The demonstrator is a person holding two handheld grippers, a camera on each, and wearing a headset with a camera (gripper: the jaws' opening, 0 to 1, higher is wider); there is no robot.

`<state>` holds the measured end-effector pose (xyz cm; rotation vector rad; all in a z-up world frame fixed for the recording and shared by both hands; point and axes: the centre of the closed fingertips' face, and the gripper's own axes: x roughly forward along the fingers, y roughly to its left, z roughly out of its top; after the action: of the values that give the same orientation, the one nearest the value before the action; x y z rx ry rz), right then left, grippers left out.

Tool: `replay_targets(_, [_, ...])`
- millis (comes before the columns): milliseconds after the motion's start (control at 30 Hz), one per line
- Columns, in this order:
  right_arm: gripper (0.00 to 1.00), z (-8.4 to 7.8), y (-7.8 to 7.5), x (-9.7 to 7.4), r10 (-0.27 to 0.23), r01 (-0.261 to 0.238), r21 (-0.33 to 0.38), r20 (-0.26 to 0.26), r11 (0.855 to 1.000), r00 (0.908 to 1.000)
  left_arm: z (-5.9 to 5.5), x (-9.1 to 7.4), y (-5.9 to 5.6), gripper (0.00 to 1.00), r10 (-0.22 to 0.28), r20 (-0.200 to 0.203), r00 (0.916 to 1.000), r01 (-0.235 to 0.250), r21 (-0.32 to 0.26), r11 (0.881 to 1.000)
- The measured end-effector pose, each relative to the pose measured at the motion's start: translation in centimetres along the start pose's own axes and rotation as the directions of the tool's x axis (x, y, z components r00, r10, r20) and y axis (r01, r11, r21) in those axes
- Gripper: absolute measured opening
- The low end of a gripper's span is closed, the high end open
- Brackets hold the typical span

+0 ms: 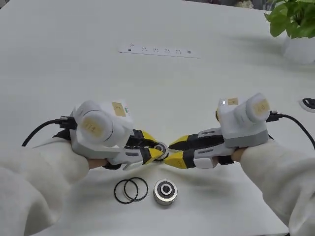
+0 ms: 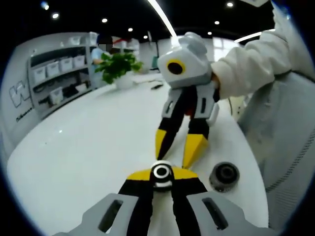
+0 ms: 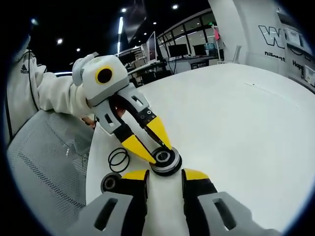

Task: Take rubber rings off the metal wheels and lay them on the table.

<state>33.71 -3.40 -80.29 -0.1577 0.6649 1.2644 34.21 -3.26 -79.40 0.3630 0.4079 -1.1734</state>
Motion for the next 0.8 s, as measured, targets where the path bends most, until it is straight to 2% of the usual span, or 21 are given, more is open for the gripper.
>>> replay_targets(333, [0.22,-0.38,0.45,0.4,0.019,-0.019,-0.018,-0.015,1.0,0.9997,-0.05,-0.34,-0.64,0.14,-0.038,0.001,0.9993,0.038,0.011,0.999])
replay_targets(800, [0.07,-0.73,0.41,0.19,0.017,-0.02,-0.062,-0.04,0.998,0.9991,0.03,-0.48,-0.69,0.14,-0.034,0.007,0.9994,0.034,0.003,0.999])
